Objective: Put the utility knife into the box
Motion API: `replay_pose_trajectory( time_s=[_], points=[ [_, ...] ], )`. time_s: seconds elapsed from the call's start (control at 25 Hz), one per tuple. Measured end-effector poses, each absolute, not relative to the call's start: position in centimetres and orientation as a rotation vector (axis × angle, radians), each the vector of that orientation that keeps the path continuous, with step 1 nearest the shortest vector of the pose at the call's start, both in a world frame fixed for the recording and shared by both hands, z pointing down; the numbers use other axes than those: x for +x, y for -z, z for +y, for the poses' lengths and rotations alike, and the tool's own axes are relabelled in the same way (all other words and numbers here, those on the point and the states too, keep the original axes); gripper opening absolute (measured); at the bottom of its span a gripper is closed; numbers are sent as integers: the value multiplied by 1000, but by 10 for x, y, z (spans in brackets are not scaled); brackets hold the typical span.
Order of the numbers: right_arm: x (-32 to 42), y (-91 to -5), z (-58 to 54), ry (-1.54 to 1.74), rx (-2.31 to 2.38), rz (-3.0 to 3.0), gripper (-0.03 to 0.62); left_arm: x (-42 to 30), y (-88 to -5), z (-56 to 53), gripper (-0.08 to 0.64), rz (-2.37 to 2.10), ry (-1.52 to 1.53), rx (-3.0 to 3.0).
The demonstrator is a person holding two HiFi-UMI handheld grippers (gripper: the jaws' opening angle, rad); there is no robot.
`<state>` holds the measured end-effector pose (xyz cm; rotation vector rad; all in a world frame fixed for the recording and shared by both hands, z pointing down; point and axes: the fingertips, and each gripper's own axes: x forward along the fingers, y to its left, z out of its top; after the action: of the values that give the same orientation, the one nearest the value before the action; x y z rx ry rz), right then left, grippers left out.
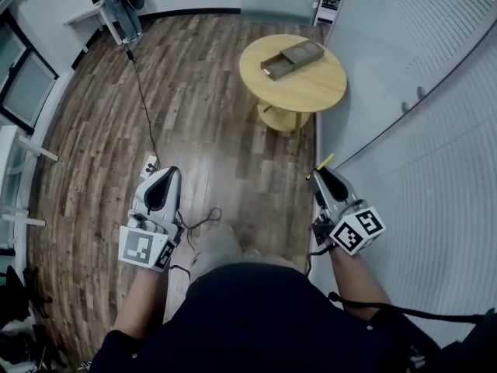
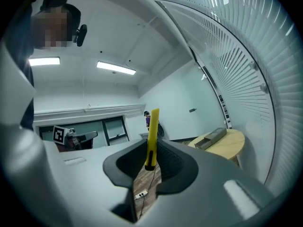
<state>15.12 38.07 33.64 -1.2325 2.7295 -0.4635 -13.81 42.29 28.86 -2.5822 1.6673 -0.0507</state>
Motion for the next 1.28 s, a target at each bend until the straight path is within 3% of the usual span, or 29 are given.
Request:
replay_pose_trajectory(
  time_s=[0.36, 0.8, 1.28],
  points=[
    [108, -339, 293, 444, -1240, 2760, 72, -154, -289, 330, 3, 1592, -37, -2645],
    [43, -323, 178, 415, -1337, 2705, 72, -221, -288, 186, 3, 1497, 4, -2699],
    [30, -307, 99, 424, -1406, 2628, 72, -224, -284, 85, 3, 1343, -61, -2788]
  ],
)
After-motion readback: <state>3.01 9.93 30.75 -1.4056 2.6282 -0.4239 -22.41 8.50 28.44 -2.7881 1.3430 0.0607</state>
